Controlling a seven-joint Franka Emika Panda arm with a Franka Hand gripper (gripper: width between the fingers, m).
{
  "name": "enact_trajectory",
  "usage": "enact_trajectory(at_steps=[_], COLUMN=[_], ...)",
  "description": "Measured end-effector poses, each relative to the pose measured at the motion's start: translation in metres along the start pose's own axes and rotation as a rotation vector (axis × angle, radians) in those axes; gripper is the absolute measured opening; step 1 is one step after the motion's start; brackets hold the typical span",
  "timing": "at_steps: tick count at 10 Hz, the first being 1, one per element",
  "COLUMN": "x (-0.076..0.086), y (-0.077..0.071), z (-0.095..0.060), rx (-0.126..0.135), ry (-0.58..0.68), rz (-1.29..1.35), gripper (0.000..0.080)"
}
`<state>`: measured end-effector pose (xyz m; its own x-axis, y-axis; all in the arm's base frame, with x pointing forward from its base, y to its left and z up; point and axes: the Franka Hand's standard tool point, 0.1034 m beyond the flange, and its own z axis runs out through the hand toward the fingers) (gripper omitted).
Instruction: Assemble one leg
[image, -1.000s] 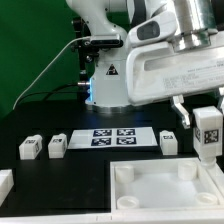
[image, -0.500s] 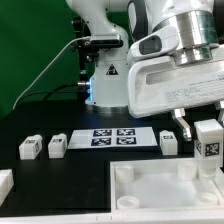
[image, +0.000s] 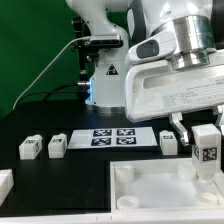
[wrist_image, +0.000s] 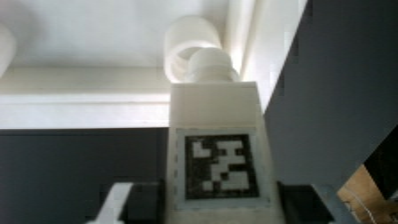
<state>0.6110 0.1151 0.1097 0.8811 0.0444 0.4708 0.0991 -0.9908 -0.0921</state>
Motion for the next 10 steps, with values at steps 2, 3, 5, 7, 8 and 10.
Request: enact_trajectory(at_steps=[2,3,5,7,8,10], x=[-0.003,-0.004,-0.006,-0.005,-0.004,-0.002], y=[-0.008,-0.006,-0.004,0.000,0.002,0.003], z=[0.007,0.010,0.014,0.016,0.016,0.017], rx=[0.007,0.005,0.004,0.001,0.000,-0.001], ry=[0.029,0.029,0.028,0.039,0.050,0.072], rz=[-0.009,-0.012,-0.016,-0.028,-0.033,-0.038], gripper=[0.0293,0.0293,0.0293,0.0293,0.0293,0.0293])
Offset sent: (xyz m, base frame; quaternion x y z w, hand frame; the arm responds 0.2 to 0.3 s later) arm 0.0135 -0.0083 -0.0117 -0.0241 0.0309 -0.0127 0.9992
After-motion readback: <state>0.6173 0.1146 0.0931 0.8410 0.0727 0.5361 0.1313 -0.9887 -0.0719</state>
